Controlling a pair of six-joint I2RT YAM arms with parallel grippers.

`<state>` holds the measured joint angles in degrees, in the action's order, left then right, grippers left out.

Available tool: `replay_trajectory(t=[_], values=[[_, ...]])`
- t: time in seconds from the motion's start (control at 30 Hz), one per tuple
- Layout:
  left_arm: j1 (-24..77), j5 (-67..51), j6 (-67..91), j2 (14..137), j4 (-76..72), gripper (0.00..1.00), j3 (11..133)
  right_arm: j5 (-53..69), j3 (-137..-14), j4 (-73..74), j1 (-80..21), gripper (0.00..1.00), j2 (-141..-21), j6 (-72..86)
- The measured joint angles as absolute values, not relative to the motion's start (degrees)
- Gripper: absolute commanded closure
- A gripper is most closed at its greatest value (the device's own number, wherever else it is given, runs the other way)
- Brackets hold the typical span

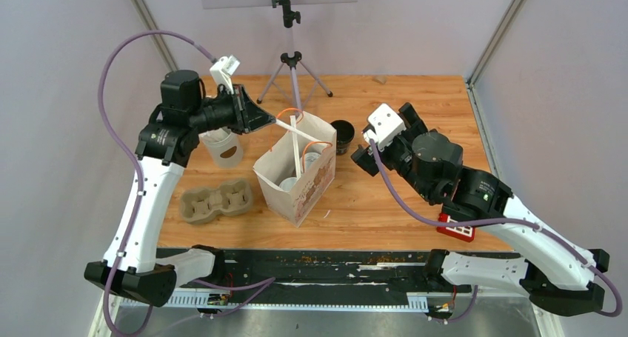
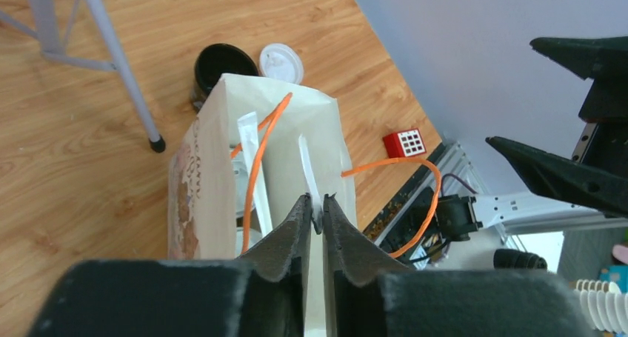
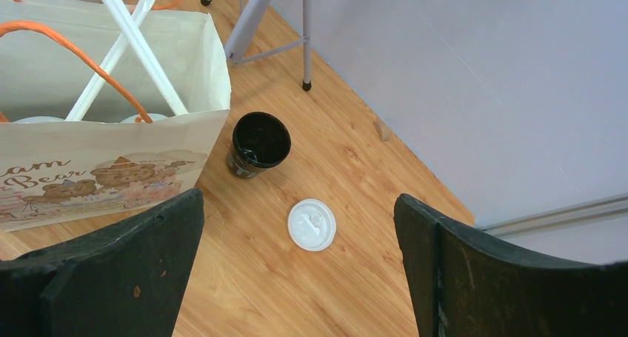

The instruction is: Pack the takeout coffee

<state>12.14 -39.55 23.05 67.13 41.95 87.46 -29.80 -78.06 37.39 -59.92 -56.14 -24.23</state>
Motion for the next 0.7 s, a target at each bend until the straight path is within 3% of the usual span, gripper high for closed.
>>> replay_trajectory(t=[0.07,0.33,0.37,0.4,0.7], values=[[13.9,-39.6,23.6,67.1,39.9,0.58,85.6,-29.9,-78.1,37.4,-59.9,0.00,-55.9,-23.8],[16.1,-38.2,22.6,67.3,41.1,0.33,85.8,-30.0,-78.1,37.6,-59.9,0.01,-55.4,-22.2],[16.1,-37.8,22.4,67.4,42.2,0.08,87.3,-30.0,-78.1,37.7,-59.9,0.01,-55.4,-22.0],[16.1,-37.4,22.2,67.4,42.6,0.01,88.4,-30.0,-78.1,37.9,-59.9,0.01,-55.4,-21.7],[16.1,-33.8,21.6,68.8,45.7,0.00,99.0,-30.0,-81.1,42.8,-59.9,0.00,-57.4,-16.4]])
